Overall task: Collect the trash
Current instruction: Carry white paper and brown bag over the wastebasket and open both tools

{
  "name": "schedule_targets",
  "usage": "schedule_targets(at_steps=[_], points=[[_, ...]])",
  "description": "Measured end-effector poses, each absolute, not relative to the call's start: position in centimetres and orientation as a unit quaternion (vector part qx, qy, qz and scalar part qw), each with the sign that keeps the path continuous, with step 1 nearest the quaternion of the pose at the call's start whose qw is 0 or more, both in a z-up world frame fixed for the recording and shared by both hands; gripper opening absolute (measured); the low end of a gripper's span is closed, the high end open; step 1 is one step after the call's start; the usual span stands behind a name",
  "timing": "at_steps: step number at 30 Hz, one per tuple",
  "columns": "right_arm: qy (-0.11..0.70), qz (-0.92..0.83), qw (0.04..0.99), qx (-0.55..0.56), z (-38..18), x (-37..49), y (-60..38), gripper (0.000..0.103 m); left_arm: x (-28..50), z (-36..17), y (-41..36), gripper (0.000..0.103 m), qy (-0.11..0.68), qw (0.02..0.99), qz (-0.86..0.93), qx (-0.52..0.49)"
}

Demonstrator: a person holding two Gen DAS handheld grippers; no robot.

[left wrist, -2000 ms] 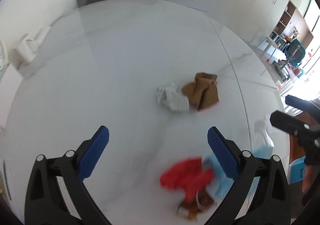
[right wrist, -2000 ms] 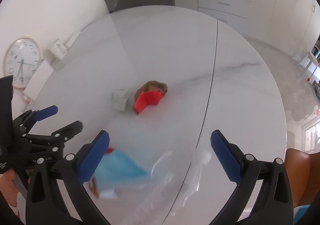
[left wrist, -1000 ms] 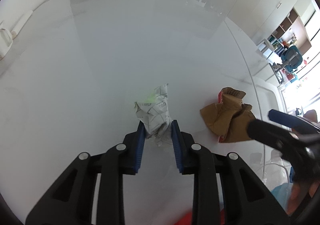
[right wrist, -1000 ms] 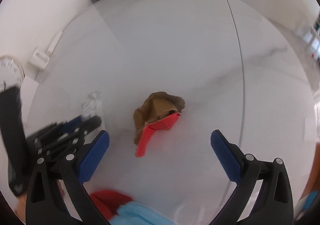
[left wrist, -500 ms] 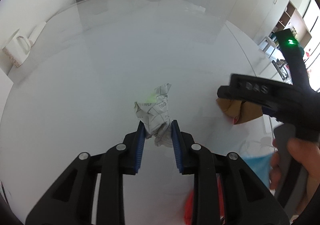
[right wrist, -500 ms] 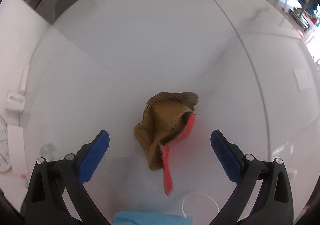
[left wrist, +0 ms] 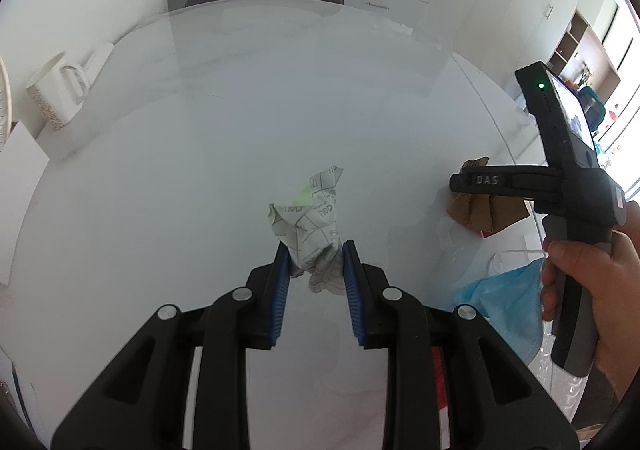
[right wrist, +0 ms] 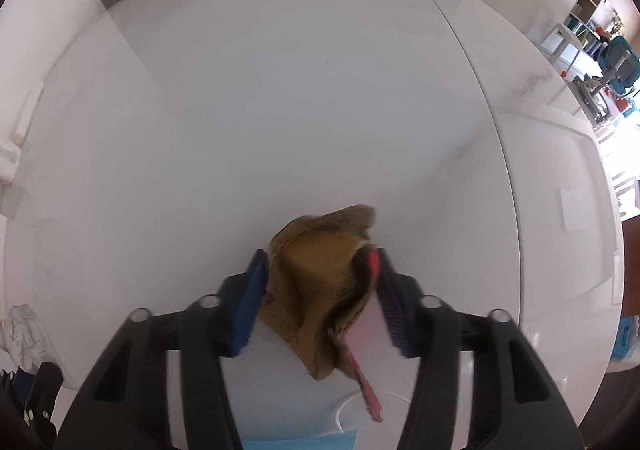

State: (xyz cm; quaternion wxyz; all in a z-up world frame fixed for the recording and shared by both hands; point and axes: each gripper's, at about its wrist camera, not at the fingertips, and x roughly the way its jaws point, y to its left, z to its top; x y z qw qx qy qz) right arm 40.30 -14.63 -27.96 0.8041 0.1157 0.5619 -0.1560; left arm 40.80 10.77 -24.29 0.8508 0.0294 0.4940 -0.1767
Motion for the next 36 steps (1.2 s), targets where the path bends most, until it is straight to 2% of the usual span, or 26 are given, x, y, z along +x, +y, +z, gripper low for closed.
schedule_targets(at_steps=[9,15,20,28,36], points=[[0.525,-0.103,0.842,0.065,-22.5,39.8,-11.1,0.049,38.1,-21.5,11.8,0.026,0.475,0.862,-0.171,0.035],[0.479,-0.044,0.876,0.026,-16.1,34.6,-8.6,0.049,34.5,-18.4,11.9,0.026,0.464,0.867,-0.180,0.042],[0.473,-0.001,0.881,0.016,-13.7,26.1,-8.4,0.049,29.1,-16.5,12.0,0.026,0.459,0.864,-0.199,0.050],[0.502,0.024,0.865,0.013,-14.5,10.5,-10.7,0.049,17.1,-14.2,10.4,0.026,0.473,0.848,-0.233,0.058],[0.521,0.030,0.852,0.032,-15.1,-4.7,-15.7,0.049,4.7,-13.3,3.4,0.026,0.488,0.820,-0.282,0.097]])
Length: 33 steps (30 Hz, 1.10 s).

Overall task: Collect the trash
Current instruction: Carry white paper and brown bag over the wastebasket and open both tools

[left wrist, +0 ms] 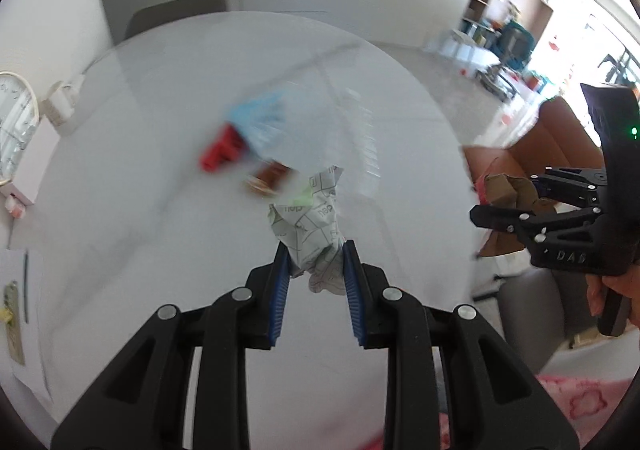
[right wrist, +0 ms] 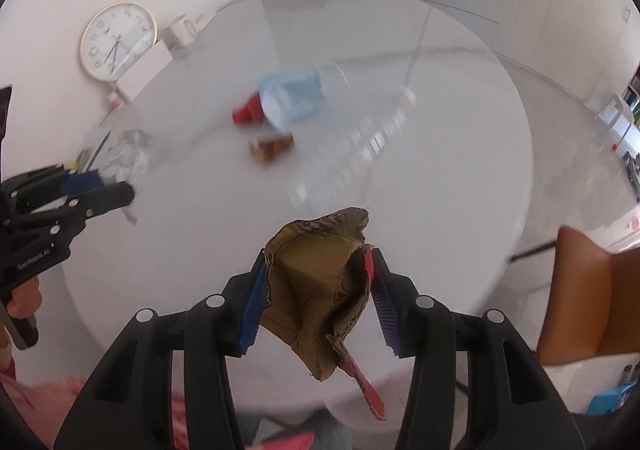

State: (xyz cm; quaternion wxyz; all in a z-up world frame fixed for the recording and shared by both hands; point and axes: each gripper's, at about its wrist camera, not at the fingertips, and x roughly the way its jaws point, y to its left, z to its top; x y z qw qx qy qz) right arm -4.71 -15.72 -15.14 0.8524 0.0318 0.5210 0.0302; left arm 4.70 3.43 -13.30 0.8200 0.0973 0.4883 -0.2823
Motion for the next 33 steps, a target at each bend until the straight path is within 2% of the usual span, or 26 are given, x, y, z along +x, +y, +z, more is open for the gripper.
schedule_targets(at_steps=[9,17,23,27,29,32,33], points=[[0.530,0.034,0.847,0.038,-16.5,-15.7,-21.9,0.049,-4.2,-15.3,-4.2,0.026,0.527,0.792,-0.301,0.063],[0.517,0.042,0.854,0.040,-17.0,-18.8,-24.2,0.049,-7.9,-15.5,-7.0,0.026,0.527,0.791,-0.298,0.089],[0.531,0.062,0.845,0.031,-20.7,-18.5,-24.7,0.051,-9.1,-16.0,-8.0,0.026,0.532,0.786,-0.297,0.105],[0.532,0.060,0.844,0.047,-22.0,-18.1,-25.4,0.078,-9.6,-16.8,-8.9,0.026,0.537,0.779,-0.302,0.114],[0.524,0.053,0.849,0.050,-21.3,-18.5,-26.2,0.082,-10.0,-17.1,-9.4,0.026,0.538,0.776,-0.306,0.121],[0.509,0.026,0.860,0.035,-20.0,-19.1,-27.3,0.094,-10.3,-17.7,-10.5,0.026,0.541,0.767,-0.321,0.127],[0.505,0.013,0.863,0.028,-19.4,-19.3,-27.8,0.095,-10.5,-18.0,-11.1,0.026,0.543,0.762,-0.329,0.130]])
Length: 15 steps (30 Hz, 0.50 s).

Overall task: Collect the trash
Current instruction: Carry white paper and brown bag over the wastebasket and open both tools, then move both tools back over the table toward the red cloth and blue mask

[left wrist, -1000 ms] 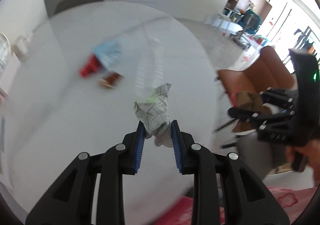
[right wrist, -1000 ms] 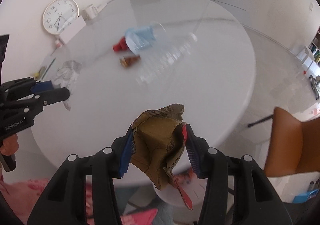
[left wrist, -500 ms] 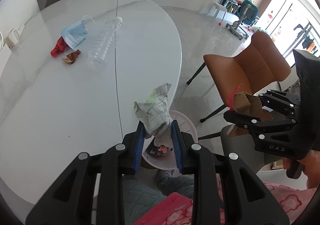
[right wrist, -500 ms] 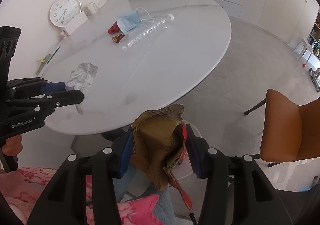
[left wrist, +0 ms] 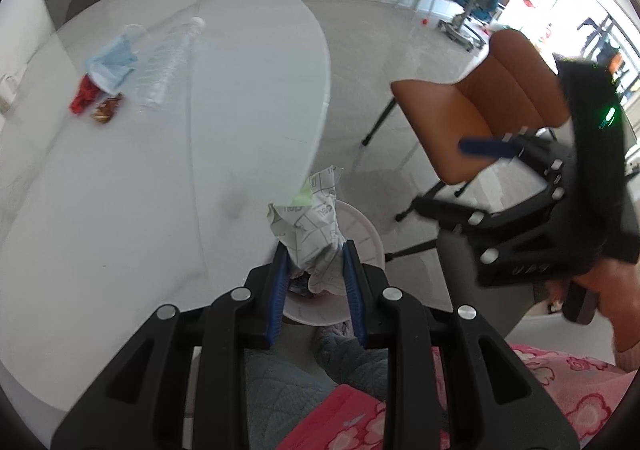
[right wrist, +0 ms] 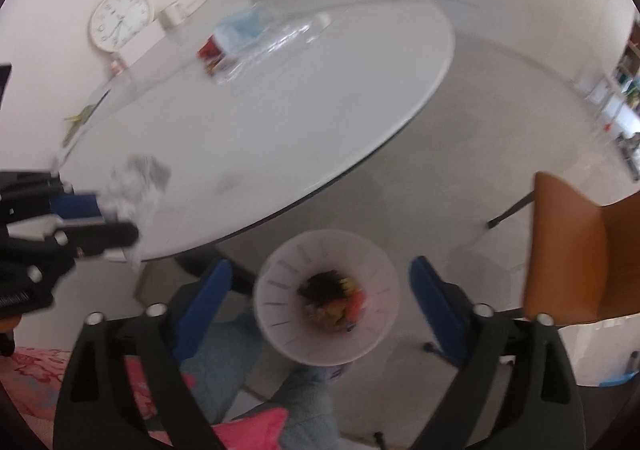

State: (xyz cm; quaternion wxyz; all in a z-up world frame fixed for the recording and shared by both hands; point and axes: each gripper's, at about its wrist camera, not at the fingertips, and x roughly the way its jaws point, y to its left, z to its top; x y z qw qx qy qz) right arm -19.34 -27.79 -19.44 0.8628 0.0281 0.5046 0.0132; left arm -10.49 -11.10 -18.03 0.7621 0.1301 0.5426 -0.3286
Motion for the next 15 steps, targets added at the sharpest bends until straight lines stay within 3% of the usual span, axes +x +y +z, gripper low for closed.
schedule_targets(at_steps=[3,8,13,15], points=[[0.495,-0.009,0.868,0.027,-18.3,-20.0,-29.4,0.095,-11.0,-19.3,-13.0,0.028,0.549,0.745,-0.352,0.145],[0.490,-0.042,0.870,0.045,-17.7,-21.0,-31.8,0.095,-11.5,-22.2,-15.9,0.071,0.562,0.718,-0.367,0.181],[0.495,-0.053,0.865,0.058,-18.1,-21.4,-32.8,0.095,-11.0,-23.5,-17.2,0.073,0.571,0.713,-0.346,0.214],[0.494,-0.056,0.865,0.065,-18.0,-21.5,-33.1,0.095,-10.6,-22.5,-16.9,0.080,0.567,0.722,-0.342,0.199]])
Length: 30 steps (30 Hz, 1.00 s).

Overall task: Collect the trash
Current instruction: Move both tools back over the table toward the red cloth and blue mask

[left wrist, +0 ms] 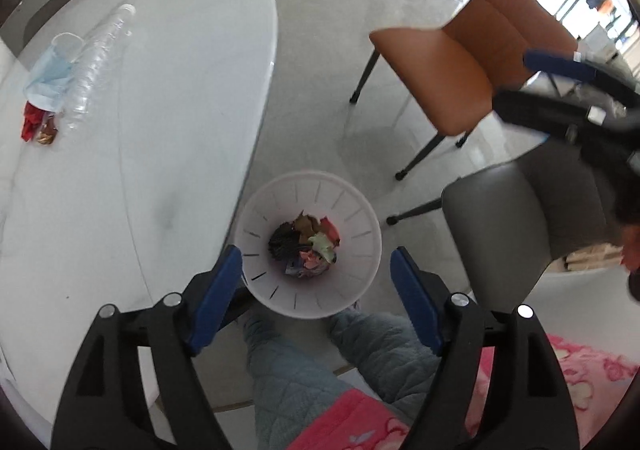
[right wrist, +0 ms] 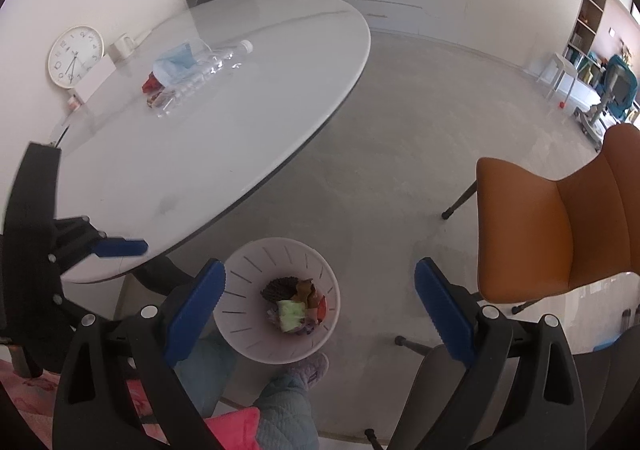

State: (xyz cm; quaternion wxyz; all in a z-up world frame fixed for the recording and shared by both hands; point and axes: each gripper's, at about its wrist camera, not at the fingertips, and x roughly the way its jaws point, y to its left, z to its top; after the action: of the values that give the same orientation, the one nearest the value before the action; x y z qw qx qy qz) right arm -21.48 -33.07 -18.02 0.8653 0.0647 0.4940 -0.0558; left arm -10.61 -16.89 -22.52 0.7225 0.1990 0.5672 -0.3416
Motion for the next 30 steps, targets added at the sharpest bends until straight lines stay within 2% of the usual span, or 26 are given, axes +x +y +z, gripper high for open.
schedule_targets(at_steps=[2,4,9,17,30], points=[[0.491,-0.056,0.866,0.071,-17.8,-21.4,-33.2,0.095,-10.2,-21.3,-16.2,0.092,0.555,0.738,-0.334,0.188],[0.488,-0.059,0.868,0.073,-17.5,-21.1,-33.2,0.095,-9.7,-20.3,-15.5,0.093,0.548,0.747,-0.330,0.182],[0.475,-0.059,0.872,0.096,-16.2,-20.1,-33.0,0.101,-8.1,-17.4,-13.3,0.093,0.527,0.777,-0.297,0.173],[0.451,-0.048,0.884,0.117,-13.5,-15.5,-29.7,0.101,-3.2,-12.6,-5.4,0.095,0.488,0.835,-0.218,0.129],[0.439,0.033,0.896,0.060,-11.6,-2.6,-18.0,0.101,7.2,-12.1,6.5,0.095,0.466,0.869,-0.139,0.089]])
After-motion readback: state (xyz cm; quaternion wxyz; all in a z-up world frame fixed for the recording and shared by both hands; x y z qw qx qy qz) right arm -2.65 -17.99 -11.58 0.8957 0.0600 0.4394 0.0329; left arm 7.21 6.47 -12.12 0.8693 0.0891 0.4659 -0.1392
